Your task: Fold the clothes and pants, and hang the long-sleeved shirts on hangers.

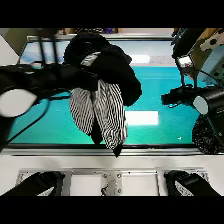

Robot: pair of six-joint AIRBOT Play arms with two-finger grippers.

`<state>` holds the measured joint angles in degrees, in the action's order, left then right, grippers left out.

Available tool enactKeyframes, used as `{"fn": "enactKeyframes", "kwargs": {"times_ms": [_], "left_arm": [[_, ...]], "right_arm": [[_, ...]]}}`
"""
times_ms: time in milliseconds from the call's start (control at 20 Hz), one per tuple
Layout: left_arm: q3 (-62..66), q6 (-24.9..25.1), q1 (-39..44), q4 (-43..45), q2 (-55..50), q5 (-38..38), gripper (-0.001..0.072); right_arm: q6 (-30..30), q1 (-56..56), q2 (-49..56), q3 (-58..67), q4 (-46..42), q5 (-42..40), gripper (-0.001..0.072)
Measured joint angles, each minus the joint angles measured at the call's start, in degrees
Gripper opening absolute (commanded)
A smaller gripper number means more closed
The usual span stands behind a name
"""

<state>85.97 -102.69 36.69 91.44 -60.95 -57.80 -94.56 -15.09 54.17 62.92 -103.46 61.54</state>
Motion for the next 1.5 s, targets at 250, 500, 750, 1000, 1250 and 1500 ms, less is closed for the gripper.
{"fn": "enactKeyframes", "kwargs": {"times_ms": [250,500,750,1000,1250,1500], "left_arm": [[0.7,-1.1,1.3,-2.2,-13.3,2.3,0.0589],[0.7,-0.5,-3.0,-5.2,-21.5,-1.8,0.0711],[-7.5,1.2,-16.9,-11.5,-18.6,-5.4,0.0711],[-27.7,8.4,-30.1,-30.2,-14.1,-5.8,0.0712],[-40.0,19.6,-31.4,-49.1,-12.8,-2.4,0.0712],[-36.8,23.3,-26.7,-54.9,-15.5,1.2,0.0712]], "right_arm": [[1.3,0.0,-1.7,0.1,-2.9,0.9,0.0023],[-5.1,1.2,-1.9,0.2,-3.5,1.1,0.0017],[-3.3,14.6,-1.1,0.1,6.7,4.8,0.0019],[6.6,29.3,4.7,-1.0,32.8,7.4,0.0708],[10.3,31.6,13.0,-1.4,45.1,7.9,0.0707],[11.7,29.1,19.1,-1.5,48.6,6.2,0.0707]]}}
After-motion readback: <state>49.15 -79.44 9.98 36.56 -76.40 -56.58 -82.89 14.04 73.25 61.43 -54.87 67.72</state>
